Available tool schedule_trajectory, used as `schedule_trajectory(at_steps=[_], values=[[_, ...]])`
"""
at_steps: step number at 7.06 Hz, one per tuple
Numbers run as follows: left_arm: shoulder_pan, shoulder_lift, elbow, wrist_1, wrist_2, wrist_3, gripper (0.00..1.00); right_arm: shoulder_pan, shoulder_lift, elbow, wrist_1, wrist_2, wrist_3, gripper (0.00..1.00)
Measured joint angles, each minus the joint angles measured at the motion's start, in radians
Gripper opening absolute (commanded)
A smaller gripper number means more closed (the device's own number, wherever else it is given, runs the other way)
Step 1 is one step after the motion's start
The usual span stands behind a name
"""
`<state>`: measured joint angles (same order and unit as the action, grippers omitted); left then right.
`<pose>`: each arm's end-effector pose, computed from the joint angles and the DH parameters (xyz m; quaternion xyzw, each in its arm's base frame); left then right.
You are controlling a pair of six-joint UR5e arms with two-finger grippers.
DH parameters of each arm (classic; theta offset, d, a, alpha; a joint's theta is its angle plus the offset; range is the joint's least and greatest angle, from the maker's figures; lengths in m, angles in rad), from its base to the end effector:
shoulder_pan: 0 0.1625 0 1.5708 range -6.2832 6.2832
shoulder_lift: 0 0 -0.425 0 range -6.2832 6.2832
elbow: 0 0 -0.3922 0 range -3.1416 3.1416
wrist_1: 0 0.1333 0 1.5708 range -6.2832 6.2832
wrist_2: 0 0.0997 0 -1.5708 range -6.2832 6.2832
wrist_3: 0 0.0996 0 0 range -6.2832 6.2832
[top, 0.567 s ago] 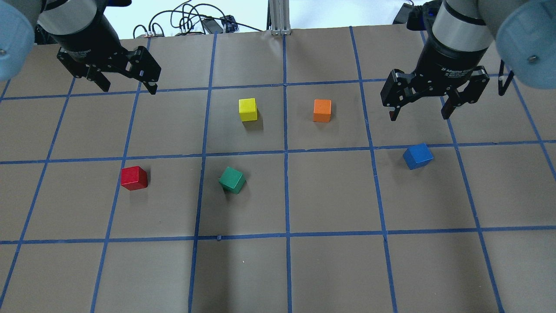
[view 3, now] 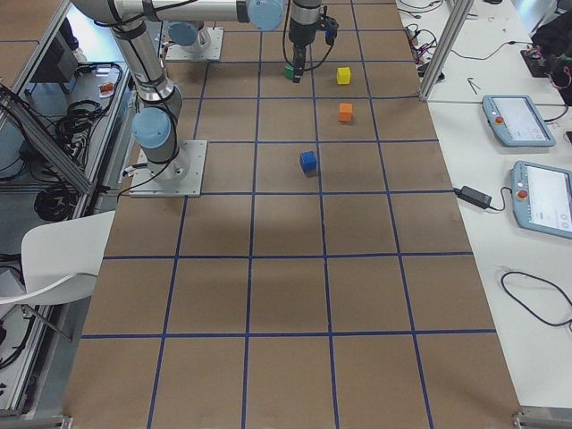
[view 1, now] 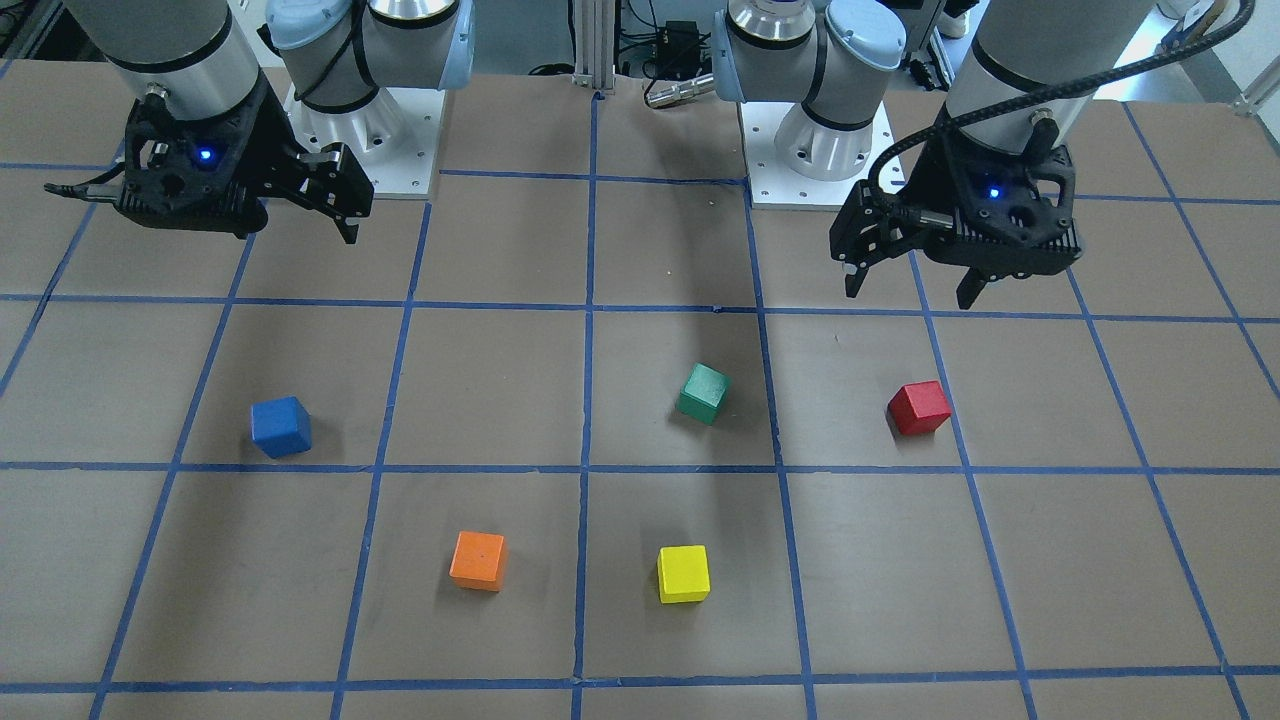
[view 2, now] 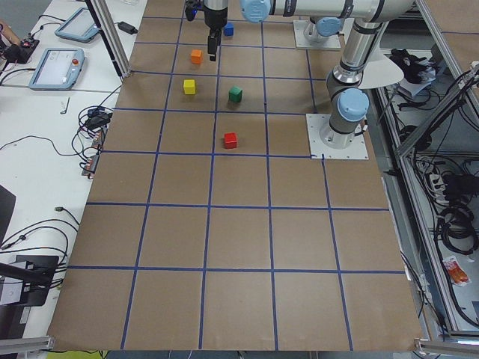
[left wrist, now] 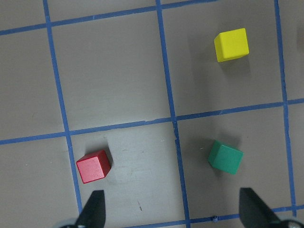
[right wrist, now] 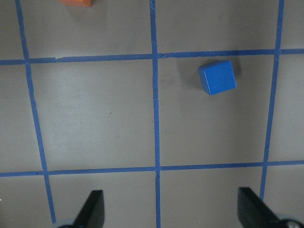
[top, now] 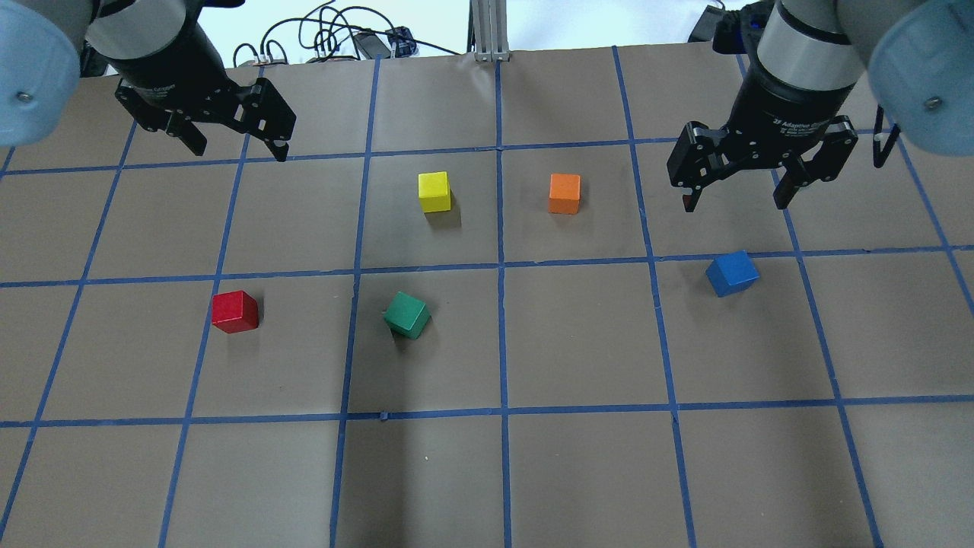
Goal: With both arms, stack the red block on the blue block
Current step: 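Lower the left gripper toward the red cube nearest the robot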
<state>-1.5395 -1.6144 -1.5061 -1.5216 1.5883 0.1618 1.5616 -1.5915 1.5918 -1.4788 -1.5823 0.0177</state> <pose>-0.1153 -0.5209 0.5030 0.0649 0.9972 -0.0341 0.0121 0.1278 -0.4747 0.4789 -0.0132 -0.9988 -0.0461 0.0059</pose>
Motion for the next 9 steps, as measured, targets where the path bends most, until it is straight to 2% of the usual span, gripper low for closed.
schedule_trajectory(at_steps=[5, 8, 9], values=[[0.009, 0.014, -0.018, -0.007, 0.005, 0.011, 1.00, 0.000, 0.001, 0.000, -0.001, 0.000, 0.001, 1.00], [0.131, -0.035, -0.093, 0.013, 0.000, 0.060, 1.00, 0.000, 0.001, 0.000, -0.001, -0.001, 0.001, 1.00], [0.178, -0.052, -0.150, 0.074, -0.002, 0.102, 1.00, 0.000, 0.001, 0.000, -0.001, -0.002, 0.001, 1.00]])
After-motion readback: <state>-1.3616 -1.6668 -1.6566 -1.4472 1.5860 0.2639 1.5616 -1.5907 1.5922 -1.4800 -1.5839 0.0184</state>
